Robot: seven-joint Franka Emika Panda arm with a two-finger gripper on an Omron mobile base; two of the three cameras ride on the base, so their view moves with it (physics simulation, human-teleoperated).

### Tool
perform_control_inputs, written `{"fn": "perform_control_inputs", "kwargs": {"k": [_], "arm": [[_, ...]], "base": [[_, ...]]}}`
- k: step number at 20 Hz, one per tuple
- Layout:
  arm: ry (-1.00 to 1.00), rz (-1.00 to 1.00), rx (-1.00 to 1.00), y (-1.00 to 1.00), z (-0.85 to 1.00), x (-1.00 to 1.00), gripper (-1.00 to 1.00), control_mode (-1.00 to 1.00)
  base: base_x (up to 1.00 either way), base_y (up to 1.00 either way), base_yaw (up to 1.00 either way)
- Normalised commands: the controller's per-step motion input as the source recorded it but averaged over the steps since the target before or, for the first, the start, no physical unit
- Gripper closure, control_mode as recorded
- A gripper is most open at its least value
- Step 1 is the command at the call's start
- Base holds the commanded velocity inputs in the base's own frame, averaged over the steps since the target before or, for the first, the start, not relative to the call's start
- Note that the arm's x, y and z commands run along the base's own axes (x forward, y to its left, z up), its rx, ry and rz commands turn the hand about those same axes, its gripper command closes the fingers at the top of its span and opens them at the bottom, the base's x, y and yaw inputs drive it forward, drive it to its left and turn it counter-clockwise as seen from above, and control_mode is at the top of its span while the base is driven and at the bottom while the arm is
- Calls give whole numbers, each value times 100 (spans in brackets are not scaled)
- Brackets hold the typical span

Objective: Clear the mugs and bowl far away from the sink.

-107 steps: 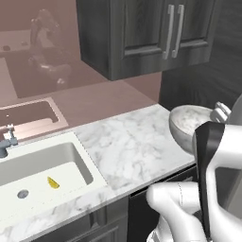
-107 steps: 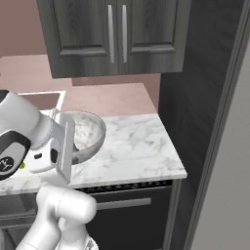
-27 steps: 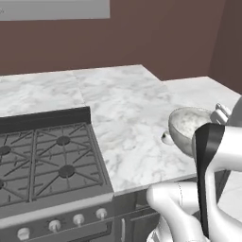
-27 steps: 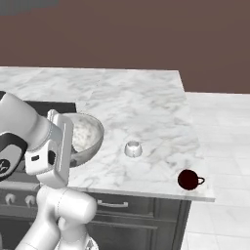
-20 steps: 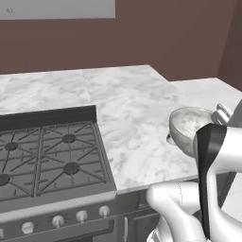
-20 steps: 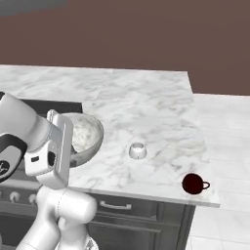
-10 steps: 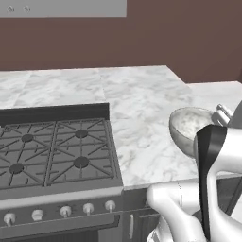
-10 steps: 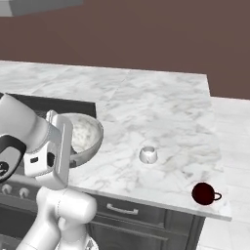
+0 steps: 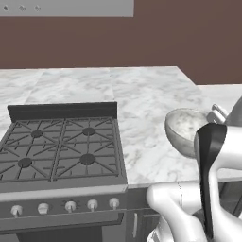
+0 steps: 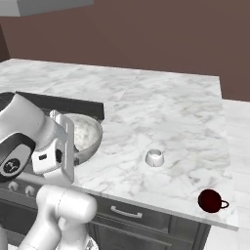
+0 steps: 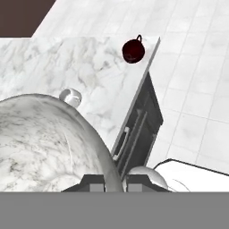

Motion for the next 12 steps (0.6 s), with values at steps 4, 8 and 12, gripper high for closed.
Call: {"fn": "perform_control_inputs", "kwargs": {"k": [4,8,12], "arm": [[0,10,2,0,-32,59,100,-100],[0,0,0,6,-29,51,100,-100],[0,0,0,12,-37,51,100,-100]], "base": [[0,0,0],[0,0,0],[0,0,0]]}}
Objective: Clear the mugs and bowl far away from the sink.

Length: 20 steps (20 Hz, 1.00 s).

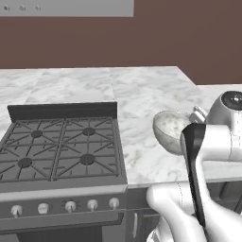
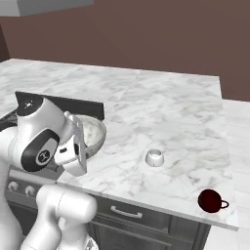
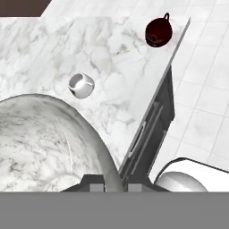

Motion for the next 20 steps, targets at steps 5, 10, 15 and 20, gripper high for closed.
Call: {"fn": "perform_control_inputs", "kwargs": {"k": [5,10,15,20], "arm": [[2,0,0,17,-39,58,100,-100],[6,0,0,10,-38,57,100,-100],[3,0,0,1,-38,52,100,-100],[0,0,0,0,-26,35,100,-100]], "base": [[0,0,0],[0,0,0],[0,0,0],[0,0,0]]}}
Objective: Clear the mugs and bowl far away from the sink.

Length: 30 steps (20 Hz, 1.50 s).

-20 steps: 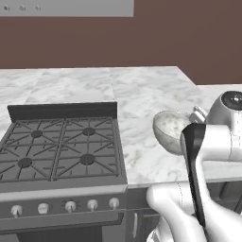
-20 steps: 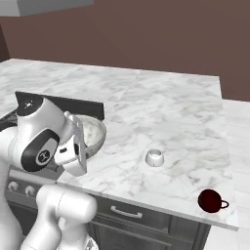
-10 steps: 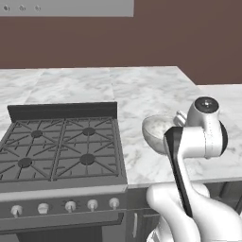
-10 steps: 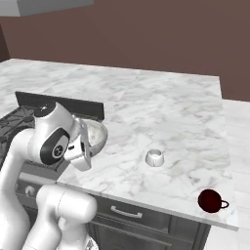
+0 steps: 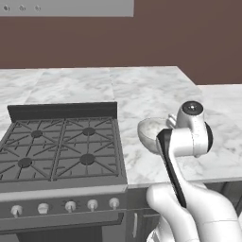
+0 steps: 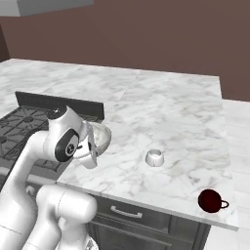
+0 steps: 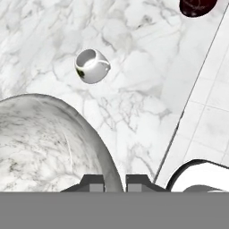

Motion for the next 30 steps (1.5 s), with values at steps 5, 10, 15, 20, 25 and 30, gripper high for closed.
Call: {"fn": "perform_control_inputs", "kwargs": {"k": [5,10,15,20,25,30], "arm": [[0,0,0,0,-23,28,100,-100],[0,0,0,0,-26,30,100,-100],[0,0,0,0,-27,29,100,-100],[4,0,0,0,-25,34,100,-100],[7,0,0,0,-26,43,100,-100],[10,0,0,0,-23,42,100,-100]], "base": [[0,0,0],[0,0,0],[0,0,0],[0,0,0],[0,0,0],[0,0,0]]}}
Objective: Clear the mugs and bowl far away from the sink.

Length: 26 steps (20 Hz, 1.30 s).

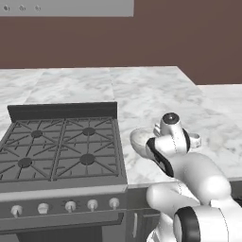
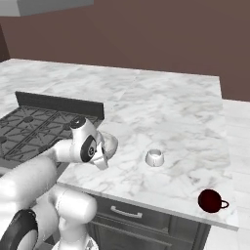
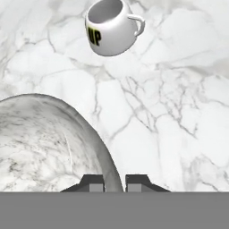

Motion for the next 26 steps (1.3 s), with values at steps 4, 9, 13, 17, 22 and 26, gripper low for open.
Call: {"fn": "perform_control_inputs", "kwargs": {"k": [4,9,13,17,22,26], "arm": [[13,0,0,0,-19,39,100,-100],[11,0,0,0,-20,36,100,-100],[7,0,0,0,-20,32,100,-100],[4,0,0,0,-20,24,100,-100],[0,0,0,0,-17,9,-100,-100],[-1,0,0,0,-5,0,-100,-100]], "base": [[0,0,0],[0,0,0],[0,0,0],[0,0,0],[0,0,0],[0,0,0]]}}
